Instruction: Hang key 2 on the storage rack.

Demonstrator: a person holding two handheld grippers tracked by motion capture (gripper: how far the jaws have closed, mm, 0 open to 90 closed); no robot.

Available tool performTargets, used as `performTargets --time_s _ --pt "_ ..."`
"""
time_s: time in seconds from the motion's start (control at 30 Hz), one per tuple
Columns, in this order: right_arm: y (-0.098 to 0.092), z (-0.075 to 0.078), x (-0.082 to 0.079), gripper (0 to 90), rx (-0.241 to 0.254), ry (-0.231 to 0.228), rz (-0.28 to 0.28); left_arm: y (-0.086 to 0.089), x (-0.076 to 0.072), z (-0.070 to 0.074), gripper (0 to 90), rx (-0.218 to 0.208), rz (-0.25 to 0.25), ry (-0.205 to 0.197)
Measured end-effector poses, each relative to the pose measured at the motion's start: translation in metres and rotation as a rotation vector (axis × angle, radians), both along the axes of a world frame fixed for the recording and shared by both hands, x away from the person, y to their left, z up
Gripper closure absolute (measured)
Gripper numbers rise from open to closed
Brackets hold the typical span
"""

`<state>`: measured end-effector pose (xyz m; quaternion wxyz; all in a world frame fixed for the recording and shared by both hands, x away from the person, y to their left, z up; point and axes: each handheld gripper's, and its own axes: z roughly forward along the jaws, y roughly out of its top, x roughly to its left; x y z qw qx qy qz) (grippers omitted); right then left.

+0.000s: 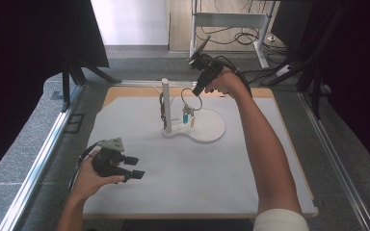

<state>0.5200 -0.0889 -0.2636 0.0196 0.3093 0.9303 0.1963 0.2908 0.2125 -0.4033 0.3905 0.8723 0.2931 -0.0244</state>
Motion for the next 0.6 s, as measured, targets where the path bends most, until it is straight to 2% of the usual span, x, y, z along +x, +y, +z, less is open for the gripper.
performTargets --time_s 0.27,0.6 --pt "0.014 -0.005 0.007 88.4 -0.014 -0.007 0.003 0.002 -0.001 0.001 37.5 -0.001 0.0 -0.001" --pt "0.022 -0.011 0.014 88.3 -0.017 -0.01 -0.006 0.001 -0.001 0.0 37.5 0.0 0.0 -0.001"
